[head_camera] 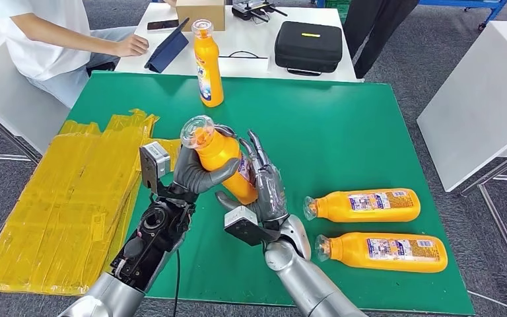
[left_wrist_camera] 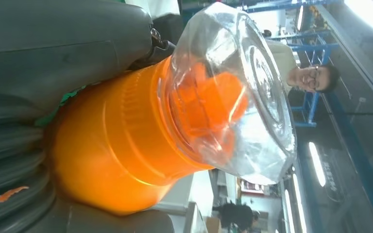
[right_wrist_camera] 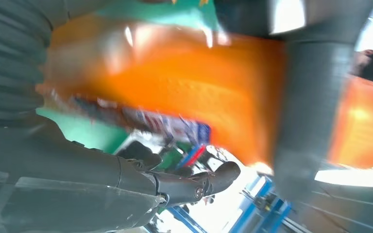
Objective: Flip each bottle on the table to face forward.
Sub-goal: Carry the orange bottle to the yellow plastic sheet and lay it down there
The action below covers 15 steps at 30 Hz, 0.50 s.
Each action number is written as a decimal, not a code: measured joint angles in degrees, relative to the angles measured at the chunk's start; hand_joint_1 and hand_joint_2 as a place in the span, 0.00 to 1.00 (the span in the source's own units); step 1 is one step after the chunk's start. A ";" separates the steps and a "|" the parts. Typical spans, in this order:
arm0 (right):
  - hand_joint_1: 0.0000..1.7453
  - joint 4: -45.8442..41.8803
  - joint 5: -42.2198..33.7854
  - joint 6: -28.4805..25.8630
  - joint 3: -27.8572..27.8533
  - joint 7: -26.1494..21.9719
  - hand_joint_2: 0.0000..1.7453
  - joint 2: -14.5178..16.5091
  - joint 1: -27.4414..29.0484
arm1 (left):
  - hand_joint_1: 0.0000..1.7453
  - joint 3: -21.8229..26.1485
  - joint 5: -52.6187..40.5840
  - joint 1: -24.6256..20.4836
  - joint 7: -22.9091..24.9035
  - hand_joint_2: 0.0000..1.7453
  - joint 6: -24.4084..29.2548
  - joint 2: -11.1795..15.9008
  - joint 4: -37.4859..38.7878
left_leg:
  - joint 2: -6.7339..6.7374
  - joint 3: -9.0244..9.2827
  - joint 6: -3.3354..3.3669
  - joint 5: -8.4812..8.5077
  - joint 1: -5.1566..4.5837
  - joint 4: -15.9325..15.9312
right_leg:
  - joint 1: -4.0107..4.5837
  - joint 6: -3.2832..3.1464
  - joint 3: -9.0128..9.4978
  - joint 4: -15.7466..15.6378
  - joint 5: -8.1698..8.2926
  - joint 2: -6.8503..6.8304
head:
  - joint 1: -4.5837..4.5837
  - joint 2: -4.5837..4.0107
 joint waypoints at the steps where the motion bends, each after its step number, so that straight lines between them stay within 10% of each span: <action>1: 0.00 -1.25 0.91 0.00 -0.25 0.01 1.00 -0.17 0.63 | 1.00 0.12 -0.62 0.12 -0.06 1.00 0.62 0.03 -0.01 | 0.00 0.00 0.00 0.00 0.00 0.00 | 0.00 0.00 0.00 0.00 0.00 0.00 | 0.00 0.00; 15: 0.00 -22.14 9.18 -0.02 -8.39 -0.01 1.00 -1.71 11.38 | 1.00 3.44 -27.13 2.12 -4.17 1.00 34.93 0.96 -3.20 | -0.01 -0.06 0.00 -0.01 0.00 0.00 | 0.00 0.00 -0.04 0.00 0.00 0.00 | 0.02 0.00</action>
